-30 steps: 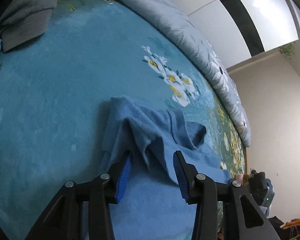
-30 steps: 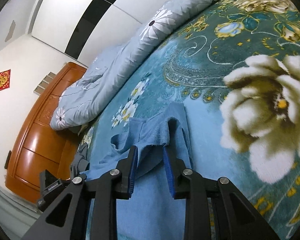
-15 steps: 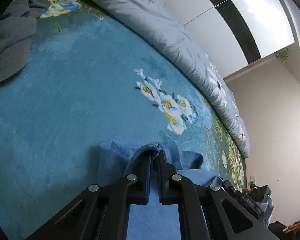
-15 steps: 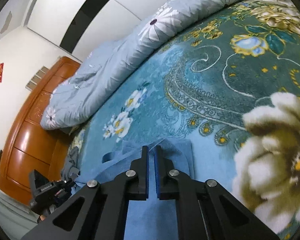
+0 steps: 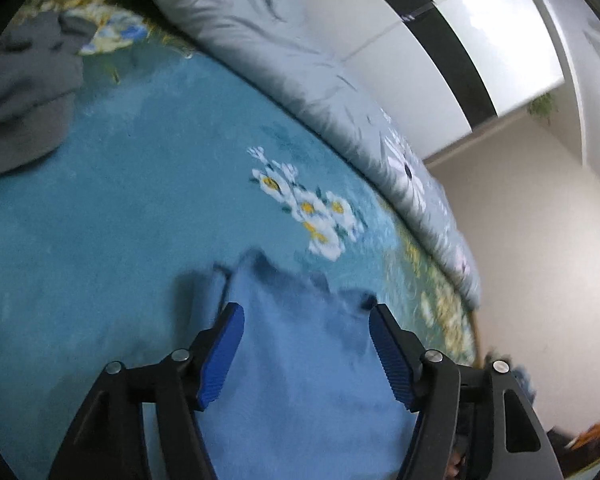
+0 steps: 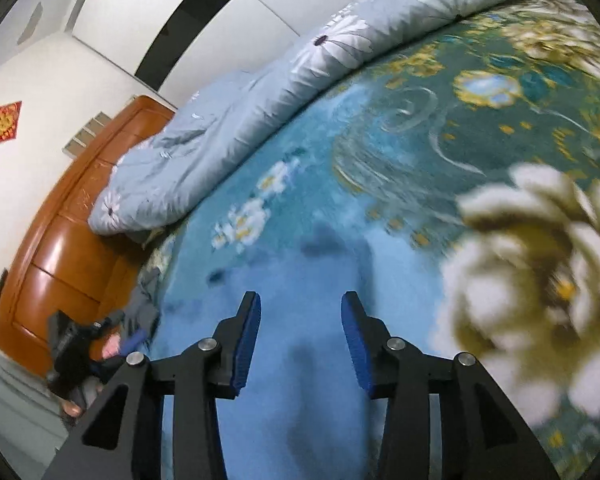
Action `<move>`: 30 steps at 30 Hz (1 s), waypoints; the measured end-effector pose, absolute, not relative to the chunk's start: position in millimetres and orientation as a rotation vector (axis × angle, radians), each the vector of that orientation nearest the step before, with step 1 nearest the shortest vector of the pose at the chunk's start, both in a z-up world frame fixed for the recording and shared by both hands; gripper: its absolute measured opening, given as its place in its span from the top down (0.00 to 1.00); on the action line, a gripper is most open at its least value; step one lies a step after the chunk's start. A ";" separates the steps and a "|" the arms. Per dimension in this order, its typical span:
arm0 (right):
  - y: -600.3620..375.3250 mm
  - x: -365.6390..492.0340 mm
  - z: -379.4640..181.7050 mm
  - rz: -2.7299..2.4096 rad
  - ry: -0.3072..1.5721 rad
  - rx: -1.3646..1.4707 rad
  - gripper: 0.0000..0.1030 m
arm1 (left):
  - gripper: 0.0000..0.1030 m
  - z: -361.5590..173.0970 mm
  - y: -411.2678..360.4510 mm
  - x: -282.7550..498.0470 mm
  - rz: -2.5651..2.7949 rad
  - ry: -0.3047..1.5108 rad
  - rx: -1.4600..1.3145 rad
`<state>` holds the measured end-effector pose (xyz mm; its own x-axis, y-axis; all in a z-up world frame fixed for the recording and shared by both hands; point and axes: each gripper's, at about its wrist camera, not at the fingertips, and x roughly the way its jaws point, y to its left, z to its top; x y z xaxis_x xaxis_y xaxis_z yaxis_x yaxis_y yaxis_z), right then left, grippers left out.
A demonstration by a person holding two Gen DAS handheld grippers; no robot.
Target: Fold clothes
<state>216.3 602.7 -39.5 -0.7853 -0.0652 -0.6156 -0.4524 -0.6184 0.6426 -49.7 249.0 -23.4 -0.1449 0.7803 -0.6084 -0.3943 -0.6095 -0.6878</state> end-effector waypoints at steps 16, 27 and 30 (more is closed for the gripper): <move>583.2 228.6 -81.0 2.430 1.465 -0.946 0.58 | 0.33 -60.8 355.5 63.1 1.757 -0.005 -1.317; 589.9 225.3 -85.7 2.484 1.553 -0.906 0.58 | 0.49 -60.7 334.7 55.2 1.711 -0.202 -1.355; 590.3 224.4 -87.0 2.464 1.536 -0.925 0.75 | 0.64 -62.0 330.2 56.0 1.750 -0.217 -1.346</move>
